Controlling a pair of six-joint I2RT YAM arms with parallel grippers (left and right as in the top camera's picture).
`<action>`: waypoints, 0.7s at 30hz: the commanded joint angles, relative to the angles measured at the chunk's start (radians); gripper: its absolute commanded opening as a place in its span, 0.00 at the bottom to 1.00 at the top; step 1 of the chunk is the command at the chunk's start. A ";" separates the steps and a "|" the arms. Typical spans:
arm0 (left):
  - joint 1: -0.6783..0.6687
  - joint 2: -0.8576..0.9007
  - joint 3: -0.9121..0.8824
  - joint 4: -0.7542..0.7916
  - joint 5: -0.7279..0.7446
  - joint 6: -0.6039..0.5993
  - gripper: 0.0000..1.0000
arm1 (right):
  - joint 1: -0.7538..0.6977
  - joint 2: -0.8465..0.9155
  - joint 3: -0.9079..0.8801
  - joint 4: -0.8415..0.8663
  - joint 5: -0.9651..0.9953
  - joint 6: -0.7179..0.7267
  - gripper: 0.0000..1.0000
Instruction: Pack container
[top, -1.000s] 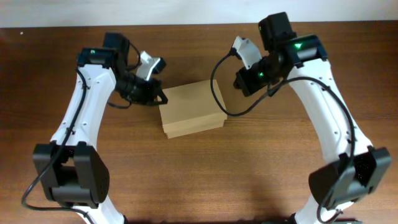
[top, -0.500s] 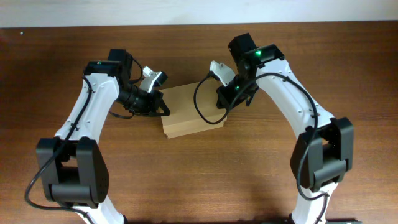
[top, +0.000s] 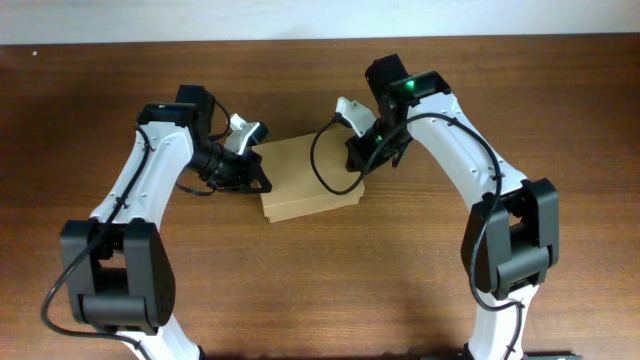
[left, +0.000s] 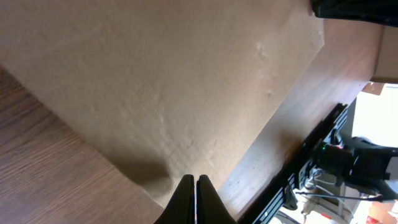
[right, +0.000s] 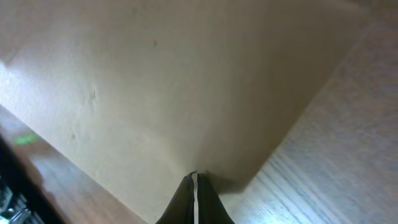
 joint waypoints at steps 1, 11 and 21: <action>0.012 -0.019 0.075 -0.002 0.036 -0.021 0.03 | -0.029 -0.021 0.075 -0.006 0.039 -0.003 0.04; 0.088 -0.032 0.612 -0.099 0.036 -0.140 0.09 | -0.133 -0.178 0.443 -0.098 0.084 0.024 0.04; 0.132 -0.036 1.181 -0.261 -0.213 -0.164 0.14 | -0.145 -0.305 0.834 -0.157 0.240 0.095 0.04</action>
